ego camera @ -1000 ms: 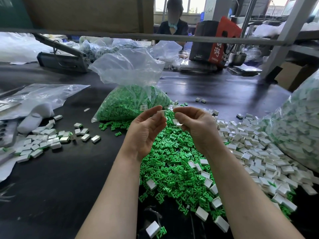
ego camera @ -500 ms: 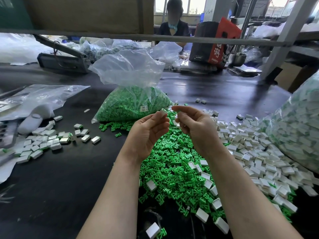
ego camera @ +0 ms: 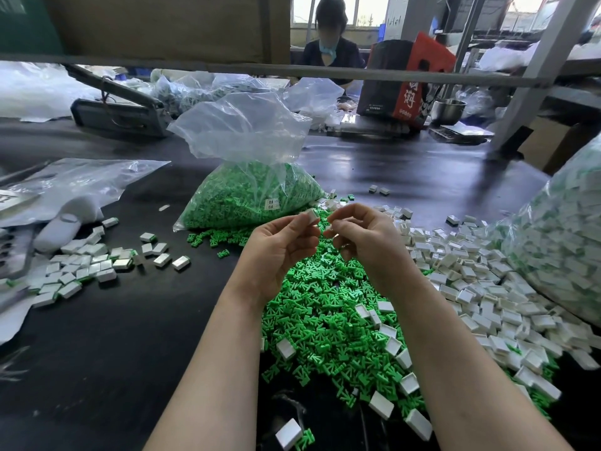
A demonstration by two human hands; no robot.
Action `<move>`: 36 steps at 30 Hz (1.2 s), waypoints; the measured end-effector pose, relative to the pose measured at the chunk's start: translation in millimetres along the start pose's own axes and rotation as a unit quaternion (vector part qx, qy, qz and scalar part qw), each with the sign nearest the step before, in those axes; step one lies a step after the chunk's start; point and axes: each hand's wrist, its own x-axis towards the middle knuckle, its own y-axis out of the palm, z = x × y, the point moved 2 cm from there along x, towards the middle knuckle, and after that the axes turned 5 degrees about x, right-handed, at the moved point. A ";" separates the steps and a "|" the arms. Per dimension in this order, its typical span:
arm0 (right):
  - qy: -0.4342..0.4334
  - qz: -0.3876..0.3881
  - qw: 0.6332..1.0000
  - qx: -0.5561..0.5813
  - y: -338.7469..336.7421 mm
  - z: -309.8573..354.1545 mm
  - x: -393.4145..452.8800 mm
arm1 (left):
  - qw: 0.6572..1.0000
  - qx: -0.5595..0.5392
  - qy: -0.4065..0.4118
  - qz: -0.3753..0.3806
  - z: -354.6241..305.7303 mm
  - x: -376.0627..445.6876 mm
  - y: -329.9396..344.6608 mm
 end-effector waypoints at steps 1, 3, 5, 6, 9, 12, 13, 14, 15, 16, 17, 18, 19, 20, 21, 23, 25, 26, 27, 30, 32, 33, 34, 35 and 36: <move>0.001 0.003 1.000 0.007 0.8 0.5 0.1 | 1.000 0.013 0.004 -0.002 -0.2 -0.1 -0.3; -0.005 0.009 1.000 0.009 2.8 1.6 0.2 | 0.999 0.045 0.013 -0.006 -0.5 -0.3 -0.7; -0.011 0.012 1.000 0.004 3.8 2.2 -0.2 | 0.997 0.076 0.021 -0.014 -0.4 -0.1 -0.8; -0.012 0.012 1.000 0.001 3.7 2.2 -0.4 | 0.996 0.090 0.024 -0.017 -0.1 0.3 -1.2; -0.011 0.011 1.000 -0.021 3.8 1.9 -0.7 | 0.990 0.135 0.035 -0.015 -0.1 0.4 -2.5; 0.002 0.031 0.999 -0.030 4.3 1.5 -0.8 | 0.986 0.163 0.047 -0.009 0.0 0.4 -3.9; 0.008 0.043 0.999 -0.032 4.1 1.3 -1.0 | 0.985 0.167 0.048 -0.010 0.5 0.7 -4.2; 0.014 0.053 0.998 -0.034 3.8 1.2 -1.3 | 0.984 0.172 0.048 -0.011 0.9 1.0 -4.7; 0.019 0.060 0.997 -0.036 3.5 0.8 -1.7 | 0.983 0.176 0.047 -0.011 1.0 1.2 -5.3; 0.025 0.060 0.997 -0.038 3.0 0.3 -2.0 | 0.982 0.182 0.045 -0.010 0.7 1.2 -6.4; 0.029 0.055 0.997 -0.046 2.5 -0.5 -2.1 | 0.980 0.193 0.040 -0.014 0.6 1.6 -8.7; 0.033 0.045 0.997 -0.059 1.9 -1.3 -2.2 | 0.977 0.210 0.032 -0.028 0.0 2.3 -12.8; 0.034 0.033 0.996 -0.075 1.1 -2.3 -2.2 | 0.970 0.235 0.023 -0.059 -0.5 3.2 -19.9; 0.036 0.020 0.995 -0.089 0.0 -3.1 -2.1 | 0.957 0.270 0.012 -0.107 -1.2 4.3 -29.5; 0.040 0.008 0.994 -0.098 -1.5 -4.2 -1.6 | 0.937 0.309 0.001 -0.164 -1.7 4.8 -42.2; 0.054 -0.015 0.993 -0.109 -5.5 -6.0 -0.6 | 0.898 0.336 -0.017 -0.283 -2.7 3.9 -71.6; 0.065 -0.030 0.990 -0.125 -9.5 -6.9 0.3 | 0.882 0.277 -0.013 -0.380 -4.2 0.9 -99.1; 0.070 -0.034 0.988 -0.131 -10.9 -7.4 0.5 | 0.878 0.239 -0.009 -0.415 -5.3 -0.4 -108.8; 0.074 -0.034 0.988 -0.134 -12.0 -7.8 0.5 | 0.875 0.203 -0.005 -0.440 -5.9 -0.4 -115.9; 0.082 -0.035 0.987 -0.136 -14.0 -8.3 0.8 | 0.864 0.170 0.006 -0.474 -5.6 3.8 -121.2; 0.081 -0.040 0.987 -0.135 -14.6 -8.0 1.4 | 0.844 0.246 0.004 -0.477 -6.6 4.4 -116.2; 0.080 -0.046 0.986 -0.138 -15.2 -7.9 1.9 | 0.830 0.302 0.011 -0.468 -8.6 3.6 -111.5; 0.077 -0.051 0.985 -0.145 -16.3 -7.8 2.2 | 0.824 0.350 0.025 -0.445 -11.1 1.9 -104.3; 0.076 -0.055 0.983 -0.158 -17.7 -7.9 2.5 | 0.826 0.388 0.038 -0.407 -13.2 0.0 -95.9; 0.075 -0.056 0.980 -0.176 -19.3 -8.1 2.5 | 0.835 0.413 0.044 -0.362 -14.2 -2.0 -86.1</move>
